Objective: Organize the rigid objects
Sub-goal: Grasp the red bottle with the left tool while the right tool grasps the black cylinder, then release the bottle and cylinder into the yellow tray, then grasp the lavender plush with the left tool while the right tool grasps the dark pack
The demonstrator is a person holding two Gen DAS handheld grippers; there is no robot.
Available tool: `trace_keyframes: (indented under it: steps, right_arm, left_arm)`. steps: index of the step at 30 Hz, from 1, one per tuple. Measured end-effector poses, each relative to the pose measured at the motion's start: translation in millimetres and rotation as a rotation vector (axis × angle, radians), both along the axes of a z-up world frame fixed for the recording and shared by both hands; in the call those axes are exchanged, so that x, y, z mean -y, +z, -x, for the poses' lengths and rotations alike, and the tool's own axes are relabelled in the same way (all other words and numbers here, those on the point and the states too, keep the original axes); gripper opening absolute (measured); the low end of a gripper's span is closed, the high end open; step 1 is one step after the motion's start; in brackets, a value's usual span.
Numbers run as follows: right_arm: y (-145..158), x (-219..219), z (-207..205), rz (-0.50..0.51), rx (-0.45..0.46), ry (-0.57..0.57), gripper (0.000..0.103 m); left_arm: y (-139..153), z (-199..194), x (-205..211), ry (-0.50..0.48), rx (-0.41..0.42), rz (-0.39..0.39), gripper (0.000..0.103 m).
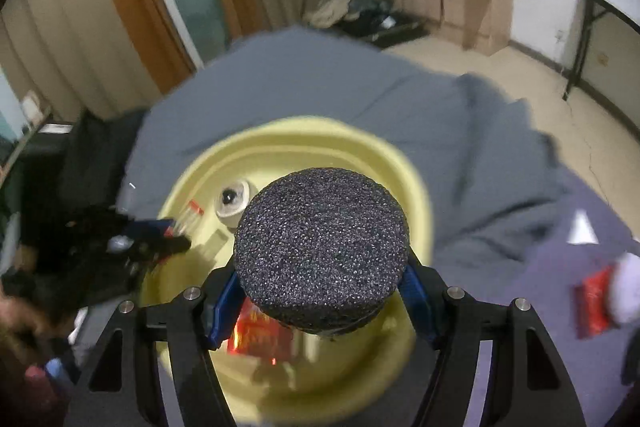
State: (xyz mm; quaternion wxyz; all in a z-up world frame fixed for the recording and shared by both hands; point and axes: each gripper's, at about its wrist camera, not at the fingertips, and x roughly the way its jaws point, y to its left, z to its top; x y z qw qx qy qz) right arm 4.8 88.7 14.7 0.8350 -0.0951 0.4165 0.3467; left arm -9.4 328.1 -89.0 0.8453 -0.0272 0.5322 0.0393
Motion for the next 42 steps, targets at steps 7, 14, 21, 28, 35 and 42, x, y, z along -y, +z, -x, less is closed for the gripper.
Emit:
trace_keyframes:
  steps: [7, 14, 21, 28, 35, 42]
  right_arm:
    - [-39, -53, -38, 0.132, 0.022, 0.010, 0.068]
    - [-45, -65, -44, 0.098, 0.006, 0.010, 0.085]
    - [4, 13, -19, -0.100, 0.021, -0.097, 0.103]
    - [44, 212, -10, -0.041, 0.093, -0.433, 0.103]
    - [9, 358, -7, 0.110, 0.024, -0.783, 0.103]
    - [-24, 376, -30, 0.063, -0.025, -0.785, 0.103]
  left_arm:
    - [-27, -9, 20, -0.056, -0.016, -0.001, 0.024]
    - [-24, 0, 9, -0.021, 0.032, 0.026, 0.055]
    - [38, 4, 22, -0.052, 0.191, 0.022, 0.103]
    - [79, -40, 127, -0.220, 0.228, 0.071, 0.103]
    - [65, -117, 249, -0.303, 0.144, 0.072, 0.103]
    - [40, -166, 316, -0.362, 0.123, -0.012, 0.103]
